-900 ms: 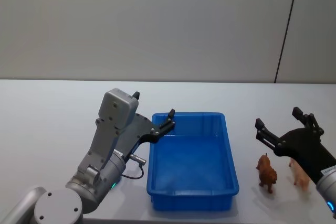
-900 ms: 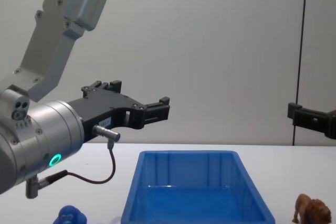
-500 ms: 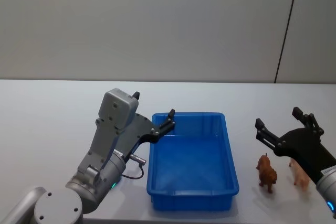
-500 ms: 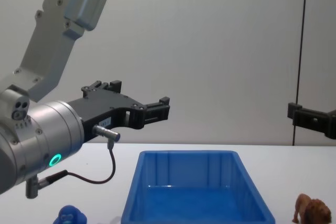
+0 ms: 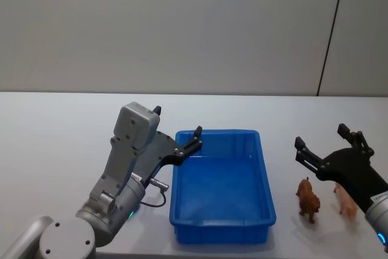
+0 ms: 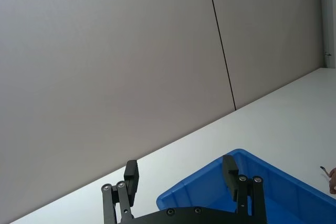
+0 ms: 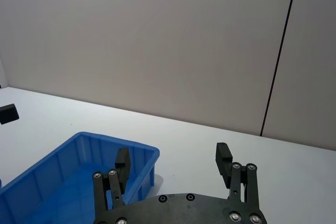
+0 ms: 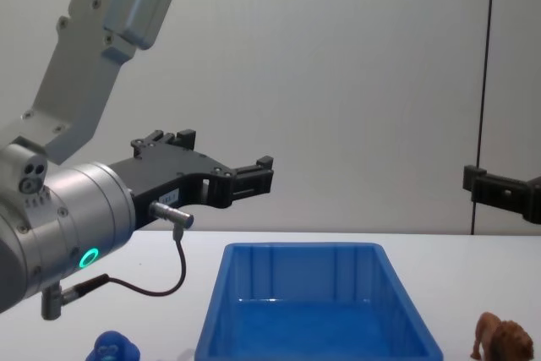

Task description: Pick up the two dolls from the table and place them into the box.

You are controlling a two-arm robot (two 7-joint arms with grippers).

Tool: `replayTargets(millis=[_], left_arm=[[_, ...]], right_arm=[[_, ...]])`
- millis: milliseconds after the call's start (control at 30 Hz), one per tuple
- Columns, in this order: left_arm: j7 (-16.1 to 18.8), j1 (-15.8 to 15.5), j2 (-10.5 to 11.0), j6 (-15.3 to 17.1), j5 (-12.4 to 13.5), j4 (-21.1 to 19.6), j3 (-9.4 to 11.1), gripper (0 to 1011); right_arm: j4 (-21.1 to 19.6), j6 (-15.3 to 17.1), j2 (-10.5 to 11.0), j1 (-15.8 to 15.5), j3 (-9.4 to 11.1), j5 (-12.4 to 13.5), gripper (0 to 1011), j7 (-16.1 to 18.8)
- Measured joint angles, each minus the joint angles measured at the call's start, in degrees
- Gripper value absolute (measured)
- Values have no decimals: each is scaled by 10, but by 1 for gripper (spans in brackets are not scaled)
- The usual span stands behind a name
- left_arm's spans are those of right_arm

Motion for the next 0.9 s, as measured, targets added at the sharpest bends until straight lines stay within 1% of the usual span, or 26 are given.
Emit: replayTargets(millis=[233,467,567,900], left_arm=[[0,0,0,0,0,0,0,1002],[0,0,0,0,0,0,0,1002],[0,0,0,0,0,0,0,1001],[0,0,0,0,0,0,0,1001]], right_arm=[[7,4,4,5,6,8,1001,8],[22,22,13,16,18,21,1001,20],[35,33,20,22,26,27,1001,27],[63,54,36,29,40,27,1001,46]])
